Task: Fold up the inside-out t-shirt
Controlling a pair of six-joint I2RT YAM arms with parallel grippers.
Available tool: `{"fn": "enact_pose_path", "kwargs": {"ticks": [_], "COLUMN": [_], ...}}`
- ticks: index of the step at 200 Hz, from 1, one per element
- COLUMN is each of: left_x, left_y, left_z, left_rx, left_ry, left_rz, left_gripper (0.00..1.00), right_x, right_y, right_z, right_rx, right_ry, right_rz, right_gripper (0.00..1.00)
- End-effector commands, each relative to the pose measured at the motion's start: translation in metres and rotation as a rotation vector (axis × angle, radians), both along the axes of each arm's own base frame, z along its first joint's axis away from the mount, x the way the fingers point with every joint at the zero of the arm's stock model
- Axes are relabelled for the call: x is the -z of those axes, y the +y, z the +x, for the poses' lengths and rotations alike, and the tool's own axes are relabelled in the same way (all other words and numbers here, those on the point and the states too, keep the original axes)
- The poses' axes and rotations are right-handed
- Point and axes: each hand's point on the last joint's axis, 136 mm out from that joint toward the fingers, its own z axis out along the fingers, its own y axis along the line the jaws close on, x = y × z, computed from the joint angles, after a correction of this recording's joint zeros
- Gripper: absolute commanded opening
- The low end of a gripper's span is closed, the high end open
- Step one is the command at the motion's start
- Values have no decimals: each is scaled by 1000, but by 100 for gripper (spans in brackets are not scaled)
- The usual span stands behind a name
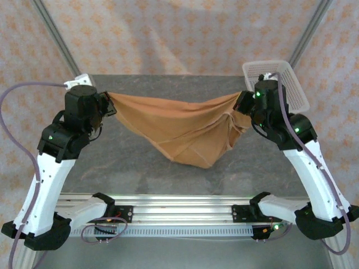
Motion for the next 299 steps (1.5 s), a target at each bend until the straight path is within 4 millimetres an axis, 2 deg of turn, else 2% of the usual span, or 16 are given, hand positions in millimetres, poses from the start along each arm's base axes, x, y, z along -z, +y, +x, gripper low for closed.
{"fn": "enact_pose_path", "kwargs": {"ticks": [1, 18, 33, 45, 59, 67, 79, 87, 101, 114, 136, 172, 200, 232, 290, 299], "left_x": [14, 48, 101, 148, 190, 211, 222, 226, 234, 247, 275, 309, 336, 362, 388, 390], "left_y": [6, -25, -52, -64, -65, -63, -58, -56, -57, -64, -96, -146, -158, -165, -170, -170], "left_z": [15, 49, 86, 116, 145, 157, 164, 161, 145, 121, 76, 26, 15, 13, 16, 15], "left_rx": [-15, 91, 172, 196, 186, 179, 156, 144, 143, 168, 270, 386, 397, 396, 380, 377], "left_ry": [84, 165, 300, 427, 563, 631, 668, 676, 689, 706, 716, 730, 760, 823, 876, 882], "left_rz": [86, 47, 30, 47, 73, 79, 87, 87, 63, 29, -74, -146, -157, -134, -122, -117], "left_gripper": [0, 0, 0, 0, 0, 25, 60, 70, 71, 63, 47, 43, 43, 43, 39, 35], "right_x": [21, 48, 81, 111, 142, 158, 177, 185, 199, 215, 244, 290, 306, 313, 314, 313], "right_y": [-9, 3, 10, 13, 12, 8, 2, -1, -4, -8, -13, -17, -16, -14, -17, -19], "right_z": [20, 46, 71, 94, 121, 133, 142, 142, 131, 114, 84, 51, 44, 43, 43, 44], "right_rx": [66, 53, 44, 43, 53, 65, 78, 77, 62, 51, 41, 29, 25, 17, 17, 22], "right_ry": [73, 119, 188, 254, 336, 382, 444, 478, 531, 563, 594, 680, 706, 725, 724, 722], "right_rz": [-92, -88, -57, -28, 1, -10, -59, -95, -131, -146, -141, -132, -124, -119, -136, -143], "right_gripper": [0, 0, 0, 0, 28, 42, 56, 59, 61, 61, 61, 60, 60, 60, 60, 60]}}
